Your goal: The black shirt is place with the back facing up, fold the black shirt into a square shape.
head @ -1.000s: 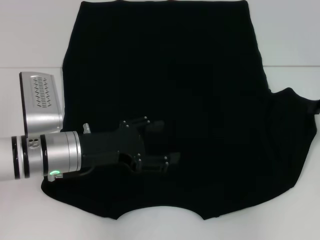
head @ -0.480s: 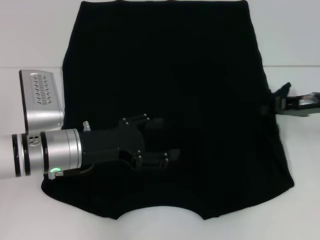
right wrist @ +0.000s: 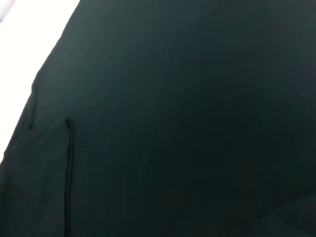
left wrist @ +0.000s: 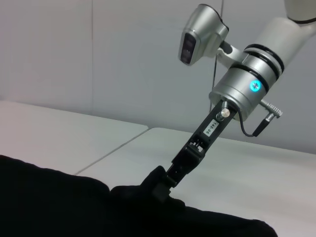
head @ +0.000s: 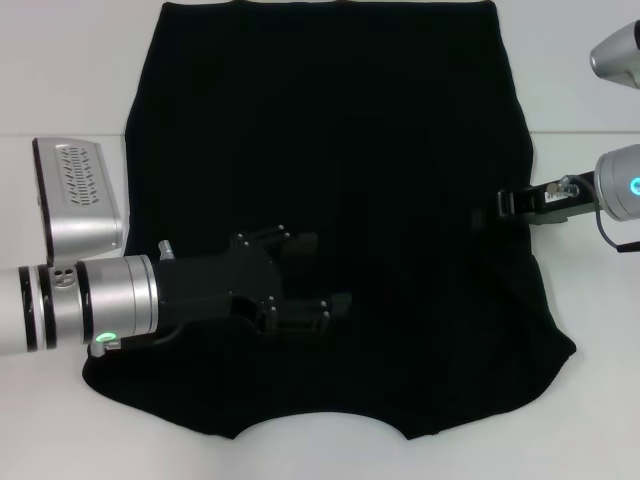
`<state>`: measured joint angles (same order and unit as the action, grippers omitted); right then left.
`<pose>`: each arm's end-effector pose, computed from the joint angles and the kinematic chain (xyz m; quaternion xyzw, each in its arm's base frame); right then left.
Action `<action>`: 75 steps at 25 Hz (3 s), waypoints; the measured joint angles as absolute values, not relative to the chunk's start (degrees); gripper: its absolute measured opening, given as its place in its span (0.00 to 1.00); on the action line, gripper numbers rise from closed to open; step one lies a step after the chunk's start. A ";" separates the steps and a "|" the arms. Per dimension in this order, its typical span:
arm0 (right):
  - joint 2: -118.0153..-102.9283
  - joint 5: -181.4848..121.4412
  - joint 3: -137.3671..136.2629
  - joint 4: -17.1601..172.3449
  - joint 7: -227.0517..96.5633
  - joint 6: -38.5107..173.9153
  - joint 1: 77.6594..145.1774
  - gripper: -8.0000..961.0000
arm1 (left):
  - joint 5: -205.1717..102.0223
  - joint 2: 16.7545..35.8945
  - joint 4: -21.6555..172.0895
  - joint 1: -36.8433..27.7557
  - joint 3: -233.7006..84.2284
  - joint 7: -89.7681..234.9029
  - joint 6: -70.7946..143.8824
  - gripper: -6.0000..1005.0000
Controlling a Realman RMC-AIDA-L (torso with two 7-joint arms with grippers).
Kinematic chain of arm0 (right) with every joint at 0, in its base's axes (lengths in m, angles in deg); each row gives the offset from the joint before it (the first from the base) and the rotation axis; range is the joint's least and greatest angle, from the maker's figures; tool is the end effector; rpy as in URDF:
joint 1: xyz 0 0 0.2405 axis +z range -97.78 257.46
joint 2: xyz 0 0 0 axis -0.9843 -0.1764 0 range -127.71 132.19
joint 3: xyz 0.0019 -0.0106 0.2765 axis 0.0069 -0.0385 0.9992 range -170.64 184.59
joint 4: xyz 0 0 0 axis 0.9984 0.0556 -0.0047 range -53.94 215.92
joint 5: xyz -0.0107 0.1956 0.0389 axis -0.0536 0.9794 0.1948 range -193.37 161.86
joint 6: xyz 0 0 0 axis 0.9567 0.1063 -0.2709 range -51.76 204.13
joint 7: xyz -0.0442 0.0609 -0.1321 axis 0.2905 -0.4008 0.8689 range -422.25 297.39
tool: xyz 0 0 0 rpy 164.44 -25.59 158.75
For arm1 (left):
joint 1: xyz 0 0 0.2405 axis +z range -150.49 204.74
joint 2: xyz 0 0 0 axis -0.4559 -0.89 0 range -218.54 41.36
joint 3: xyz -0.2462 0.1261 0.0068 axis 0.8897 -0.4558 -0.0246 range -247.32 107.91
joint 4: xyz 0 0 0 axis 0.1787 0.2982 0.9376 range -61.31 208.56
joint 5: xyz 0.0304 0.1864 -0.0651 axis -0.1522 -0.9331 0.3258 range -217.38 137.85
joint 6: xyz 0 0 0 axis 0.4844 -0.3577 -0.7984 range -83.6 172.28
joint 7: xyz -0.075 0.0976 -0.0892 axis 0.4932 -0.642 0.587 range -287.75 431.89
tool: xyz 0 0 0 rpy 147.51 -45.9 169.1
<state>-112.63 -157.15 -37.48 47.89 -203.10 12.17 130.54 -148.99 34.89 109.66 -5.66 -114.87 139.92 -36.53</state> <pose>0.2380 0.4488 -0.0121 -0.8111 0.5397 0.0587 0.2178 -0.2355 0.3478 -0.0579 -0.9478 -0.1236 -0.2470 0.1591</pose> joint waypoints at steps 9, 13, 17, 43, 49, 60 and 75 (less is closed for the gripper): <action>-112.88 -157.17 -39.36 47.86 -203.14 12.49 131.46 0.06 | -149.00 34.89 109.66 -5.80 -114.88 139.92 -36.07 0.90; -112.86 -156.69 -38.77 47.18 -203.24 13.19 131.11 0.32 | -149.01 34.89 109.66 -5.82 -114.87 139.92 -35.73 0.90; -111.86 -156.94 -38.31 47.06 -205.18 14.74 130.62 0.42 | -149.01 34.89 109.66 -5.84 -114.87 139.92 -35.39 0.90; -110.45 -156.77 -37.80 52.17 -209.88 26.57 127.70 0.75 | -148.96 34.82 110.10 -5.79 -114.14 139.79 -34.55 0.90; -112.92 -154.08 -37.59 52.18 -207.60 30.07 129.35 0.75 | -148.93 34.68 110.06 -5.41 -111.63 139.49 -34.43 0.90; -112.08 -146.55 -37.96 52.23 -202.33 29.70 131.38 0.75 | -148.91 34.35 109.76 -5.19 -110.40 139.39 -33.72 0.90; -109.12 -146.24 -37.75 52.09 -198.99 20.05 126.90 0.75 | -148.91 34.34 109.75 -5.12 -109.38 140.50 -34.04 0.90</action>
<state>-109.12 -146.24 -37.75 52.09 -198.99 20.05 126.90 -148.91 34.34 109.75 -5.12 -109.38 140.50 -34.04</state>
